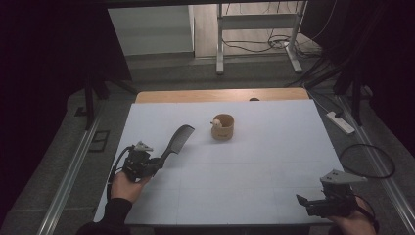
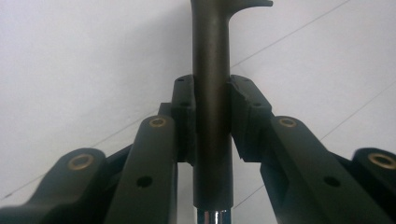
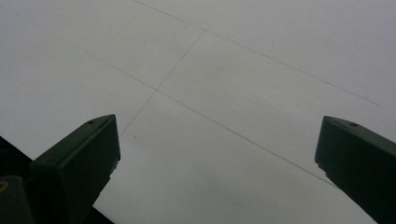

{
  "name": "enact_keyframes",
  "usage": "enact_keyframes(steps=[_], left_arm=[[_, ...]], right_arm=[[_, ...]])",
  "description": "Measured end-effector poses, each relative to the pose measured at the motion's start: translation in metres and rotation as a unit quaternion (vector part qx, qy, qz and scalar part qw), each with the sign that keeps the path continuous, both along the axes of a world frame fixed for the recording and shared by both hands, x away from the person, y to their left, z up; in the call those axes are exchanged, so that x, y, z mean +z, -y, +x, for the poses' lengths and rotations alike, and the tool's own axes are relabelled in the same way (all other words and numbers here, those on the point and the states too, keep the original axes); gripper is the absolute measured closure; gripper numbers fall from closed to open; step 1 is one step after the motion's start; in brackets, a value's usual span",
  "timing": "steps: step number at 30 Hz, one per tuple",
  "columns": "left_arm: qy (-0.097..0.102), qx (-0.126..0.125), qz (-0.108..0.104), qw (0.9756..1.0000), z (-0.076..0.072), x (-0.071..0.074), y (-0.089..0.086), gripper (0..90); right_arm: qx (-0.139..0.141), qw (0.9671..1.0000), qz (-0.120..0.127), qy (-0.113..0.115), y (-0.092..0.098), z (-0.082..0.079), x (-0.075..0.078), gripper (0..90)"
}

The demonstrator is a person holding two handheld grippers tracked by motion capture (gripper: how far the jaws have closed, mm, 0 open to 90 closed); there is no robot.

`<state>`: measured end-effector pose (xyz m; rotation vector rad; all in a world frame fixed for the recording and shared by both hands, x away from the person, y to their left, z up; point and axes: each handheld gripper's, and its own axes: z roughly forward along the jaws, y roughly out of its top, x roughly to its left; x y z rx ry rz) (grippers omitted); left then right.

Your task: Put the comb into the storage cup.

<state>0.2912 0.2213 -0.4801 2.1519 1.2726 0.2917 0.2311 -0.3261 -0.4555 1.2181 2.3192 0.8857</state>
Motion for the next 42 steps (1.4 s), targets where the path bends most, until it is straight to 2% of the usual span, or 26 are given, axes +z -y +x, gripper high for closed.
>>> enact_keyframes(steps=[3, 12, 15, 17, 21, 29, 42], left_arm=[[0.011, -0.001, -0.005, 0.9999, -0.005, 0.003, 0.0, 72.1], [0.024, -0.007, -0.012, 0.9996, -0.019, 0.009, 0.0, 72.1], [0.044, -0.008, -0.02, 0.9988, -0.028, 0.014, 0.0, 72.1], [0.048, -0.009, -0.025, 0.9985, -0.032, 0.016, 0.0, 72.1], [0.05, -0.013, -0.029, 0.9982, -0.038, 0.017, 0.0, 72.1], [0.055, -0.013, -0.055, 0.9969, -0.051, 0.022, 0.001, 72.1], [0.061, -0.025, -0.07, 0.9953, -0.071, 0.028, 0.008, 72.0]], right_arm=[[0.0, 1.0, 0.0, 0.0, 0.0, 0.0, 0.0, 0.0], [0.0, 1.0, -0.001, 0.0, 0.0, 0.0, 0.0, 0.0], [0.0, 1.0, -0.001, 0.0, 0.0, 0.0, 0.0, 0.0], [0.0, 1.0, -0.001, 0.0, 0.0, 0.0, 0.0, 0.0], [0.0, 1.0, 0.0, 0.001, 0.0, 0.0, 0.0, 0.0], [0.001, 1.0, 0.002, 0.001, 0.0, 0.0, 0.0, 0.0], [0.003, 1.0, 0.008, 0.002, 0.001, 0.0, 0.001, 0.0]])
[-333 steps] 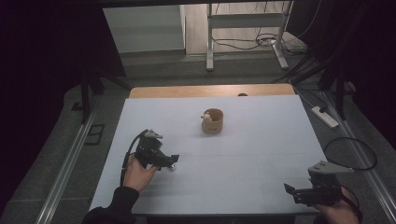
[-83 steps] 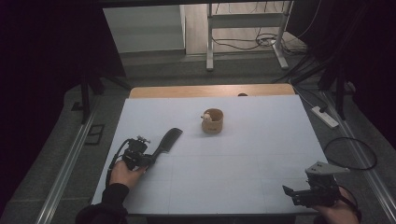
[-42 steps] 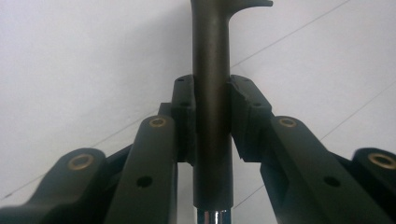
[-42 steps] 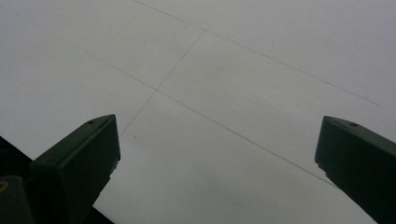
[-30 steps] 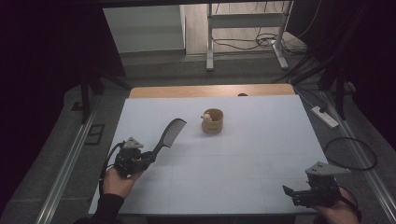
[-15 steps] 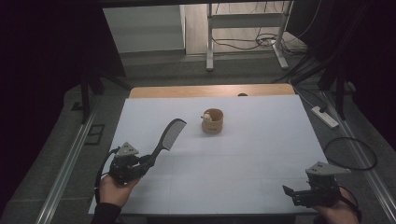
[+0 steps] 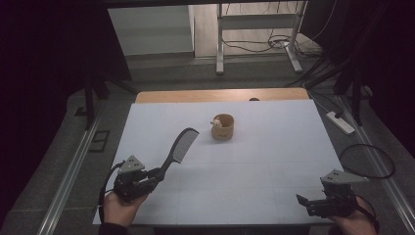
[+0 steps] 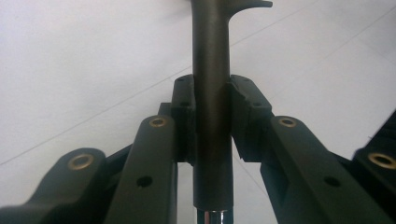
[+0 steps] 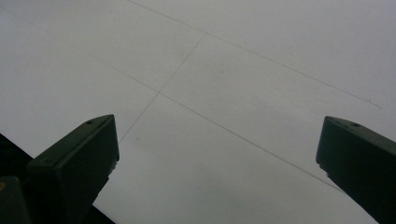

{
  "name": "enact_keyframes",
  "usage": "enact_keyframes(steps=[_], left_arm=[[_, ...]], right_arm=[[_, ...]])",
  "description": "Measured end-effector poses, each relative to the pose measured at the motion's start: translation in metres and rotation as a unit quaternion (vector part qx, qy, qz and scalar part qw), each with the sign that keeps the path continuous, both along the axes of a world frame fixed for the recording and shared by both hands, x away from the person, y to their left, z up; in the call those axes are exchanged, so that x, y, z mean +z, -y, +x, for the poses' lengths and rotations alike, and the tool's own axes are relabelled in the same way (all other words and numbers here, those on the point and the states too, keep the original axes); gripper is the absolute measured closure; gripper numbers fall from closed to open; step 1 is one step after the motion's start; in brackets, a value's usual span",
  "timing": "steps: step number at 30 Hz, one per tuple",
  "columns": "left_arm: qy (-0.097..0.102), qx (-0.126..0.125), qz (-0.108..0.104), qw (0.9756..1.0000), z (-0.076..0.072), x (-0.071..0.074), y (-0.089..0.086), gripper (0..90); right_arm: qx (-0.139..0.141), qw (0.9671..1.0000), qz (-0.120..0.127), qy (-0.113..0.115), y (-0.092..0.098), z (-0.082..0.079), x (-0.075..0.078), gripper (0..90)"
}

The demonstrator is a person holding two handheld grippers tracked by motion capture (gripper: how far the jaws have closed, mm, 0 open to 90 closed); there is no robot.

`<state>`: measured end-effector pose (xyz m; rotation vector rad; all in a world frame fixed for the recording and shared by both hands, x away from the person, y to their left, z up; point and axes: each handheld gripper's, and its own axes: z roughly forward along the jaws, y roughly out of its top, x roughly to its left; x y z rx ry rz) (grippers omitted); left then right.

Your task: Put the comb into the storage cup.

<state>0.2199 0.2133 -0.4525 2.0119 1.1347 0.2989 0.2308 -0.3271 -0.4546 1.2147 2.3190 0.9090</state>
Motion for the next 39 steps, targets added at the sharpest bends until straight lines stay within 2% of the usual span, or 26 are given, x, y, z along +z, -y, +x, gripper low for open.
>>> enact_keyframes(steps=[8, 17, 30, 39], left_arm=[[-0.006, -0.002, -0.016, 0.9999, -0.017, 0.0, 0.004, 72.1], [-0.005, -0.007, -0.018, 0.9998, -0.026, 0.0, 0.008, 72.0], [-0.001, -0.028, -0.012, 0.9995, -0.025, 0.001, 0.02, 72.1], [0.0, -0.039, -0.008, 0.9992, -0.021, 0.001, 0.026, 72.0]], right_arm=[[0.007, 1.0, 0.0, 0.006, 0.001, -0.001, 0.001, 0.0], [0.011, 0.9999, 0.0, 0.006, 0.001, -0.001, 0.001, 0.0], [0.021, 0.9997, 0.002, 0.012, -0.001, 0.0, 0.002, 0.0], [0.049, 0.9977, 0.035, 0.03, -0.006, 0.002, 0.009, 0.0]])
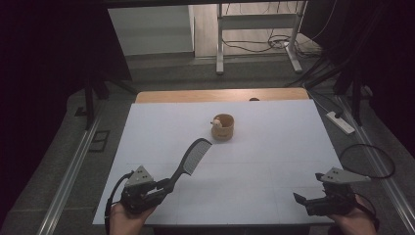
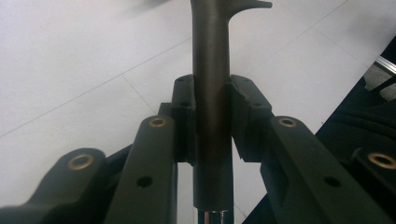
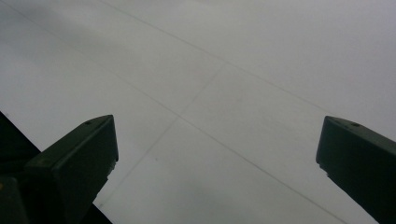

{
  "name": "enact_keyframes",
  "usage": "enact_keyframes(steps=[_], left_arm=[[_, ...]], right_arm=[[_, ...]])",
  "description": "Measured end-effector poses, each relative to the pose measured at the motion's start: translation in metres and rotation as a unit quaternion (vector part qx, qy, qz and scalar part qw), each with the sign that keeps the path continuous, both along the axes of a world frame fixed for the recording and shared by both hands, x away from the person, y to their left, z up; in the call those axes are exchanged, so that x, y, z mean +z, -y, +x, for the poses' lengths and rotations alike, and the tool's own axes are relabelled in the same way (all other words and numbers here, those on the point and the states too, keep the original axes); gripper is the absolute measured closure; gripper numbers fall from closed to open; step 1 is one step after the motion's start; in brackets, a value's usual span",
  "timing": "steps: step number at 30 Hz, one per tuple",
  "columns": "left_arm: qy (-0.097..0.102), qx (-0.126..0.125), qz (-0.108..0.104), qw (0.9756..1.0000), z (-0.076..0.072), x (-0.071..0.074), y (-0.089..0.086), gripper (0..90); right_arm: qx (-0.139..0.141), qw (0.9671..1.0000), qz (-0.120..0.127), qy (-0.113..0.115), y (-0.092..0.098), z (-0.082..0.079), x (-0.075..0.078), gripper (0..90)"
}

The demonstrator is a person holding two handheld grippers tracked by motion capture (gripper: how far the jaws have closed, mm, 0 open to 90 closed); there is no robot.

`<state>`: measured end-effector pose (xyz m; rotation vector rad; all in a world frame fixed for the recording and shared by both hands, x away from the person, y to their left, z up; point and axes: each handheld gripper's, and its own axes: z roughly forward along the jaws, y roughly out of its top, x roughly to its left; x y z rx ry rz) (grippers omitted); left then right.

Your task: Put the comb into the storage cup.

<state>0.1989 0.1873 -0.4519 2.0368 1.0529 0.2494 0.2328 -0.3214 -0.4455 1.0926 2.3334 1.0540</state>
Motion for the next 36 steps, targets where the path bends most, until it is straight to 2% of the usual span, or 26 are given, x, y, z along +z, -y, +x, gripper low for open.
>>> enact_keyframes(steps=[5, 12, 14, 22, 23, 26, 36], left_arm=[[0.003, -0.01, 0.003, 0.9999, 0.004, 0.0, 0.006, 72.1], [0.003, -0.017, 0.004, 0.9998, 0.006, 0.0, 0.009, 72.1], [0.002, -0.02, 0.0, 0.9998, 0.007, 0.0, 0.009, 72.1], [-0.001, -0.032, -0.002, 0.9995, 0.011, -0.001, 0.015, 72.1], [-0.001, -0.034, -0.001, 0.9994, 0.012, -0.001, 0.016, 72.1], [-0.002, -0.038, -0.003, 0.9993, 0.014, -0.001, 0.018, 72.1], [0.0, -0.045, -0.006, 0.9989, 0.021, -0.003, 0.024, 72.2]], right_arm=[[0.023, 0.9997, 0.005, 0.005, -0.009, 0.004, 0.003, 0.0], [0.04, 0.9989, 0.019, 0.016, -0.015, 0.009, 0.009, 0.0], [0.048, 0.9985, 0.027, 0.005, -0.018, 0.012, 0.012, 0.0], [0.058, 0.9974, 0.043, -0.006, -0.027, 0.021, 0.016, 0.0], [0.064, 0.9966, 0.05, -0.014, -0.031, 0.024, 0.017, 0.0], [0.069, 0.9957, 0.058, -0.021, -0.037, 0.027, 0.018, 0.0], [0.082, 0.9941, 0.063, -0.034, -0.05, 0.037, 0.018, 0.0]])
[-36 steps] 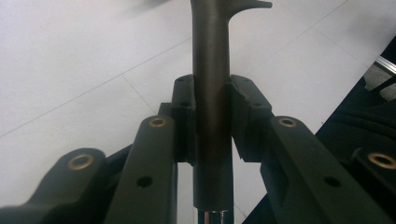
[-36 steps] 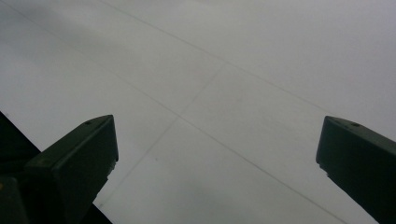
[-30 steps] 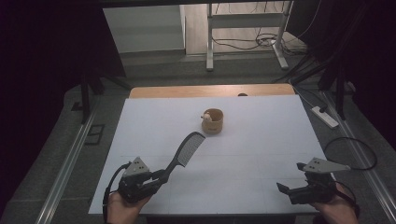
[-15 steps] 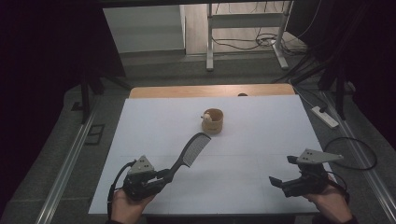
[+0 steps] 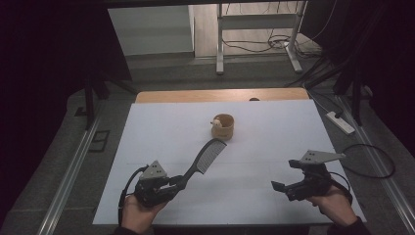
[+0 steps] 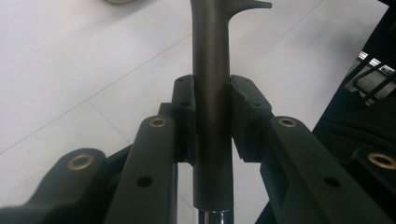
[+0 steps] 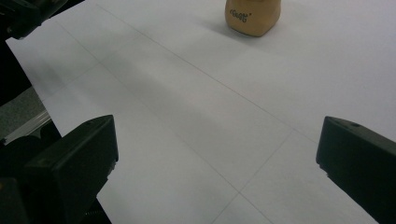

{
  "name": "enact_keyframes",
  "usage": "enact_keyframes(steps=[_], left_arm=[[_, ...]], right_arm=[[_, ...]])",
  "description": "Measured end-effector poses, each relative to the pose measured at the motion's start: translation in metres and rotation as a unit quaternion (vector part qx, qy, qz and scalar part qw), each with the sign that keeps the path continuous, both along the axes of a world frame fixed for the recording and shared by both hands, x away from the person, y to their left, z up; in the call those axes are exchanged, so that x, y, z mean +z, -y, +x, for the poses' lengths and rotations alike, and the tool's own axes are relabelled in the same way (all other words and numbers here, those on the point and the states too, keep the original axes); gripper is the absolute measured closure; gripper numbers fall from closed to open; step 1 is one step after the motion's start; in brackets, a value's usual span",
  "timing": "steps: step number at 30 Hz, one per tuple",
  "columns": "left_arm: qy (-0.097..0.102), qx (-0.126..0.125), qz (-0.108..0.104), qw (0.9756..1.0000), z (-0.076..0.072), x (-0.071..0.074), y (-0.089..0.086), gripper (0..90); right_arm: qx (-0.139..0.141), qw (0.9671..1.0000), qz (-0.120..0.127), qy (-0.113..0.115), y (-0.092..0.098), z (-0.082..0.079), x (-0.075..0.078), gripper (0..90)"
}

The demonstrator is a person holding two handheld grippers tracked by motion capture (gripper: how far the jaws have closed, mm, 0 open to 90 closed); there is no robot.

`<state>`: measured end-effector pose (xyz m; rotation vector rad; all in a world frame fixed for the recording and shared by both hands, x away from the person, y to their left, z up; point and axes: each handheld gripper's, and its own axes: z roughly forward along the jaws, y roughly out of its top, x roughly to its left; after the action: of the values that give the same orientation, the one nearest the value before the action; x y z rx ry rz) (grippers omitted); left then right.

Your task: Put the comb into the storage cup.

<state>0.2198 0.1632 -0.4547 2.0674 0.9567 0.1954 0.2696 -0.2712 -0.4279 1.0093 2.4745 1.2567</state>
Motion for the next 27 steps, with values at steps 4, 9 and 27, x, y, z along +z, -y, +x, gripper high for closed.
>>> enact_keyframes(steps=[4, 9, 27], left_arm=[[-0.001, -0.006, -0.007, 1.0, 0.004, 0.0, 0.004, 72.1], [-0.001, -0.009, -0.009, 0.9999, 0.006, -0.001, 0.007, 72.2], [0.008, -0.033, -0.014, 0.9993, 0.017, -0.002, 0.024, 72.1]], right_arm=[[0.002, 1.0, -0.003, -0.003, -0.006, 0.006, 0.0, 0.0], [0.004, 1.0, 0.002, -0.006, -0.01, 0.011, 0.001, 0.0], [0.029, 0.9995, 0.011, -0.004, -0.036, 0.03, 0.01, 0.0]])
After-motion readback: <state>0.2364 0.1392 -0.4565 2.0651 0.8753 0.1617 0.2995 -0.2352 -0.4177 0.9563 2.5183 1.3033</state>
